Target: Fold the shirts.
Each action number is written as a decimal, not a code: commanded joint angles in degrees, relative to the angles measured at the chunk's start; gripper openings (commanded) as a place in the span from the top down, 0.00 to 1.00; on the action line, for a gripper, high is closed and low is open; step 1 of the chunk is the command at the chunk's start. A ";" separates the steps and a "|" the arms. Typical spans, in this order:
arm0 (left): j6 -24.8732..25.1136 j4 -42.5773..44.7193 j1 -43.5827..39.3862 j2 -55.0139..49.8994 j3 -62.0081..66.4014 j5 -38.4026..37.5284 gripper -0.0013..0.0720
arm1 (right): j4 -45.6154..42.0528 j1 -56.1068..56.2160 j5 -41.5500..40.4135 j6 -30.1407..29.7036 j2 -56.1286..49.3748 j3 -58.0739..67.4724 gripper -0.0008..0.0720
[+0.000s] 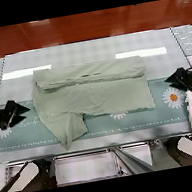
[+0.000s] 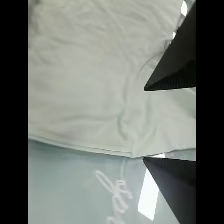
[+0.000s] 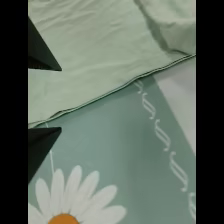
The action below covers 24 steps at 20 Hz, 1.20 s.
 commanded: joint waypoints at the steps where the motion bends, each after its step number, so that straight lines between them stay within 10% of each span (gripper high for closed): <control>1: 3.02 -6.73 7.96 7.28 -15.19 3.30 0.29 | 9.33 -1.60 -2.78 -5.16 7.96 -12.52 0.42; 17: 6.93 -11.04 -10.08 -0.81 -19.65 15.10 0.30 | 12.96 1.92 -5.57 -7.23 9.25 -12.55 0.42; 18: 8.52 -11.98 -10.78 -1.49 -19.41 14.60 0.41 | 12.66 1.92 -6.03 -7.23 9.25 -12.37 0.42; 19: 10.69 -12.02 -11.06 -1.73 -18.95 13.00 0.82 | 11.19 1.92 -6.56 -6.64 9.25 -11.91 0.42; 20: 13.18 -11.98 -11.02 -1.62 -18.34 11.21 0.95 | 8.15 1.92 -7.30 -4.52 9.25 -11.21 0.42; 24: 14.49 -11.96 -10.27 -1.60 -15.15 8.20 0.95 | -8.48 1.95 -3.48 6.25 9.01 -10.69 0.42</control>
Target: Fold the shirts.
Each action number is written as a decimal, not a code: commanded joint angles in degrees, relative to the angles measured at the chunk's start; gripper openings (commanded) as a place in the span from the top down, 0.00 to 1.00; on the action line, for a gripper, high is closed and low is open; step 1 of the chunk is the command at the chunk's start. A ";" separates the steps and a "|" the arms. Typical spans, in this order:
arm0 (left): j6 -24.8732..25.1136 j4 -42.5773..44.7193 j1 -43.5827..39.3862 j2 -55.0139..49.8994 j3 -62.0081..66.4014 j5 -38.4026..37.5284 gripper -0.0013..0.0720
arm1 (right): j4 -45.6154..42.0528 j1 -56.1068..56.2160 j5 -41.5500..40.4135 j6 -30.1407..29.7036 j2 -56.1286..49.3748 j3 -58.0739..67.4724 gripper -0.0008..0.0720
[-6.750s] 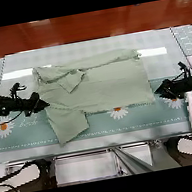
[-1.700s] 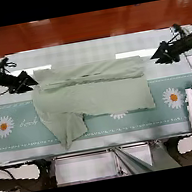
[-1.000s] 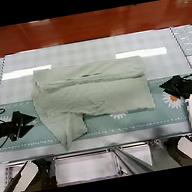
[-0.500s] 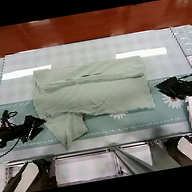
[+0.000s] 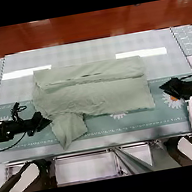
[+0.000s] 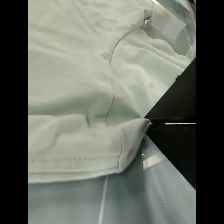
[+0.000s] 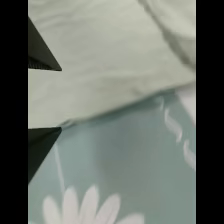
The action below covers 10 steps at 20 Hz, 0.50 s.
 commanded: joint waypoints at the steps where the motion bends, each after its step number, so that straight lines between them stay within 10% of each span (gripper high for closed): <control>1: 2.01 -1.31 -0.20 -0.33 2.32 -2.75 0.95 | -11.58 0.04 5.09 6.97 -0.52 -0.76 0.42; 10: 1.60 -1.31 -0.22 -0.35 2.60 -3.21 0.95 | 0.31 0.09 4.31 -0.85 -10.08 -4.22 0.43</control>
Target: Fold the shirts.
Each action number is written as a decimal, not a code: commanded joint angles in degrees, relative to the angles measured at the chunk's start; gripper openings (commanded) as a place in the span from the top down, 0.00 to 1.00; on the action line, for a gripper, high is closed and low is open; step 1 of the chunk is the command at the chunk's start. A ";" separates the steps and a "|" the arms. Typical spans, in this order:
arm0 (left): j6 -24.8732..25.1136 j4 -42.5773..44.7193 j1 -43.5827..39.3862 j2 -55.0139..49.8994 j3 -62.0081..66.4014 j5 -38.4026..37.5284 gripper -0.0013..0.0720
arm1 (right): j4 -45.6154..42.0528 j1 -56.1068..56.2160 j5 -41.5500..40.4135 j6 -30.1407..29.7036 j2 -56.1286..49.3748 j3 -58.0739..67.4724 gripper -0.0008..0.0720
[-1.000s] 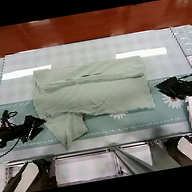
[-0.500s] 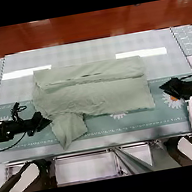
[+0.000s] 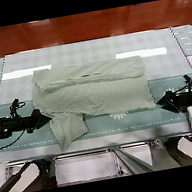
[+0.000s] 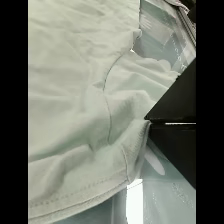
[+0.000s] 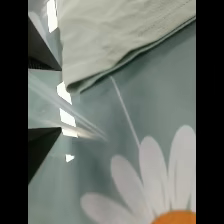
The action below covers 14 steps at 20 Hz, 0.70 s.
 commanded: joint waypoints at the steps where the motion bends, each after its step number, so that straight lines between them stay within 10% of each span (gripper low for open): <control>1: 0.09 -0.07 -0.02 0.00 0.09 -0.20 0.95 | 9.60 0.02 -1.31 -5.03 -5.11 -0.09 0.43; 7: 0.09 -0.07 -0.02 0.00 0.11 0.87 0.95 | 12.98 5.57 -3.06 -6.51 -12.46 2.25 0.43; 8: 0.09 -0.07 -0.02 0.00 0.11 0.90 0.95 | 13.14 8.04 -4.24 -6.49 -12.70 2.99 0.48; 10: 0.11 -0.04 0.02 0.00 0.13 0.92 0.95 | 14.16 11.17 -4.96 -8.59 -12.68 5.40 0.96; 14: 0.31 -0.02 1.09 -0.02 5.33 0.04 0.95 | 14.12 10.32 -1.16 -9.51 -12.68 12.26 0.95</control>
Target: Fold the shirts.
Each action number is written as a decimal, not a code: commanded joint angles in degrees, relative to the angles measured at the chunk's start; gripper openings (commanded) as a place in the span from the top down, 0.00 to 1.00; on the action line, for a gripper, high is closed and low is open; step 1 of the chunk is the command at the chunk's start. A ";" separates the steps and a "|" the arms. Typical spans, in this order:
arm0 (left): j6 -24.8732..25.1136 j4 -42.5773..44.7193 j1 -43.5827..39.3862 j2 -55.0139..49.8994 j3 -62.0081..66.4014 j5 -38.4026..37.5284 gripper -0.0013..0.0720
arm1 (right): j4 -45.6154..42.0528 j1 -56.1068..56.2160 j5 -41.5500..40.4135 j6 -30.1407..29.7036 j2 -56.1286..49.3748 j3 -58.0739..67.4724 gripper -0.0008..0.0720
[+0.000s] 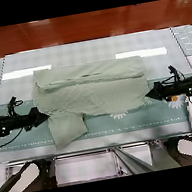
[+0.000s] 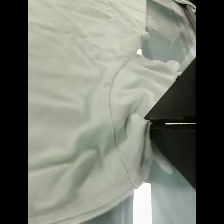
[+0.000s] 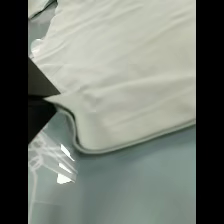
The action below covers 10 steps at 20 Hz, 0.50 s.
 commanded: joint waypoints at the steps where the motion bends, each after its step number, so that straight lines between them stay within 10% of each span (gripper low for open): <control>1: 0.11 -0.02 0.35 -0.09 5.40 -0.63 0.95 | 0.42 0.22 2.80 -0.55 -0.33 6.16 0.95; 10: -5.07 -0.26 -4.39 -13.79 29.51 0.59 0.95 | 0.46 5.16 -0.90 4.00 -9.53 24.57 0.95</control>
